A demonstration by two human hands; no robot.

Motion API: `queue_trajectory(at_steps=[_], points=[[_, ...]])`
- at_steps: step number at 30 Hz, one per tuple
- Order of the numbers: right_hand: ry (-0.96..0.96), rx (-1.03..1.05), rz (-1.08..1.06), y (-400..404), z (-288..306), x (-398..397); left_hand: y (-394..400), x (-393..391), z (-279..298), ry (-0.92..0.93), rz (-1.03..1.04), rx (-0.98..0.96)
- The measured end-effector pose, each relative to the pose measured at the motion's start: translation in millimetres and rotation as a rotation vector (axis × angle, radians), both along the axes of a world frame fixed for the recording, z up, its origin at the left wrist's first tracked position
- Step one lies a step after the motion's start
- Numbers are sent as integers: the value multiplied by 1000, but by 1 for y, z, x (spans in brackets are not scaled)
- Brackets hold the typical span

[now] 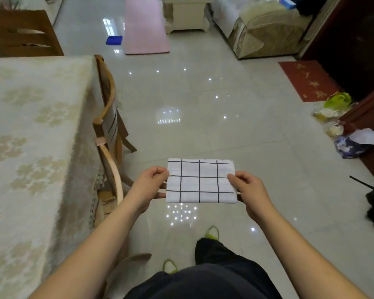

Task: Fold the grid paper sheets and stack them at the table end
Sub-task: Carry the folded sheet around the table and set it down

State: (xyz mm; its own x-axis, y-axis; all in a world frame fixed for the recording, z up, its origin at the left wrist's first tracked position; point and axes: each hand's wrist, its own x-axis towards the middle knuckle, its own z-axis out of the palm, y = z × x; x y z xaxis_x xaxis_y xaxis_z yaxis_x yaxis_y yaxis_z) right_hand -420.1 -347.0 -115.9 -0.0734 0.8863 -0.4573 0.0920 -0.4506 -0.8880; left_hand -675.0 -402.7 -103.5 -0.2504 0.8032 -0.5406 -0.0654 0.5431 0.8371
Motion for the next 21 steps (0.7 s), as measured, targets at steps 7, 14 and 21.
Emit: queue_trajectory(at_steps=[7, 14, 21], points=[[30, -15, 77, 102, -11, -2, 86, 5, -1, 58, 51, -20], [50, -29, 175, 203, -3, 1, 158, 12, 11, 101, 123, -8], [75, -50, 218, 267, 2, -15, 210, 9, 13, 52, 243, -36]])
